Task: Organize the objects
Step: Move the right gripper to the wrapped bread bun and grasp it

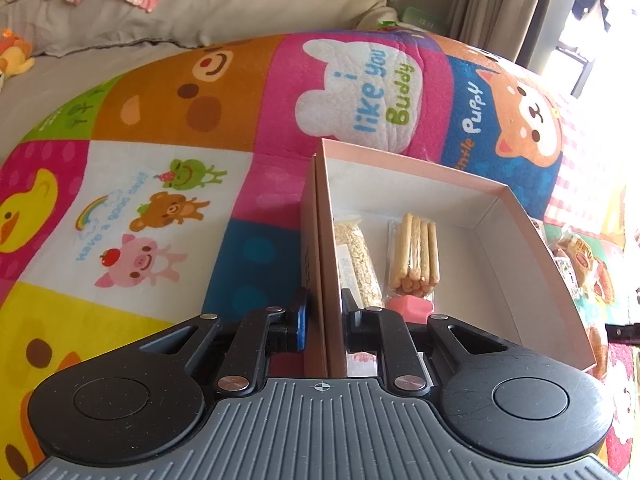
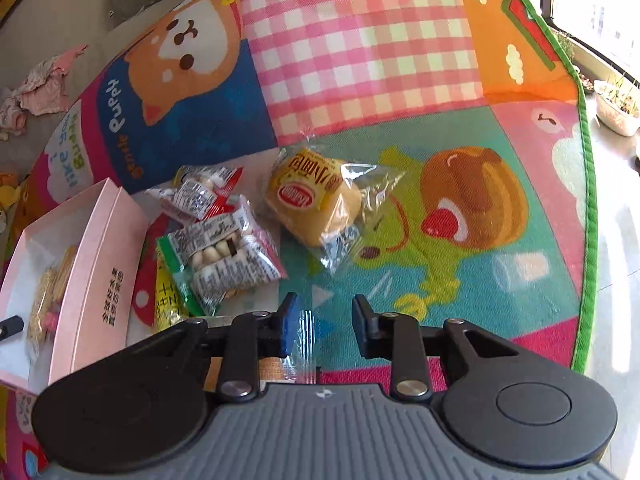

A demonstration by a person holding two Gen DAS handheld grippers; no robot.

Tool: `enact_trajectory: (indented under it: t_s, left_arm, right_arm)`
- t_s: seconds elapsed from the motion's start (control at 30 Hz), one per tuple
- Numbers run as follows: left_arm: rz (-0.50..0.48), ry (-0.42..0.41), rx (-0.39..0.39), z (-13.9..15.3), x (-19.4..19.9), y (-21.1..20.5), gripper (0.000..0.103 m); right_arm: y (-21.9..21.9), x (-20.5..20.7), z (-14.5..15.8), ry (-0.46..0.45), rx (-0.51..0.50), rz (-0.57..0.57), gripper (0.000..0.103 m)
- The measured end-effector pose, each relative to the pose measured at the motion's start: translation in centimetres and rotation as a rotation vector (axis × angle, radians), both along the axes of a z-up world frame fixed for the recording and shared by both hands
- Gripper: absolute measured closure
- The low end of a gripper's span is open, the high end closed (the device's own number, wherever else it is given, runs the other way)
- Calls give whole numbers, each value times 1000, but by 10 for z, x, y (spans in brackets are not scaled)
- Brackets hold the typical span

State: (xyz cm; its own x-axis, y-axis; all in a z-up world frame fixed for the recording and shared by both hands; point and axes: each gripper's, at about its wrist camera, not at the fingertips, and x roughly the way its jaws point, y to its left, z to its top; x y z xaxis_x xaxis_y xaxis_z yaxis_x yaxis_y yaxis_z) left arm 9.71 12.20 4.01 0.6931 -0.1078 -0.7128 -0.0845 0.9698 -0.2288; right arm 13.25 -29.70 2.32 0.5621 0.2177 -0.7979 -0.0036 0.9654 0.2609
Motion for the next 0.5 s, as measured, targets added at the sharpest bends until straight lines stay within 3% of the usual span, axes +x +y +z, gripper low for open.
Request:
enact_trajectory:
  t_s: [0.1,0.17,0.23,0.3,0.33,0.5]
  left_arm:
    - [-1,1,3,0,0,0,85]
    - [-1,3,6,0,0,-1,85]
    - [0,4,8,1,0,-1,85]
    - [0,4,8,1,0,-1,85]
    - [0,4,8,1,0,-2,85]
    - [0,4,8,1,0,-2,85]
  right_arm:
    - [6,-26,3,23,35,55,75]
    - [15,-45,8,14,-10,102,74]
    - [21,-56,17,-28,-80,129,65]
    - [22,-59,30,-89,-111,124,43]
    - [21,-57,36,-117,-108,114,40]
    - [11,-4,54,-205,-87,15,12]
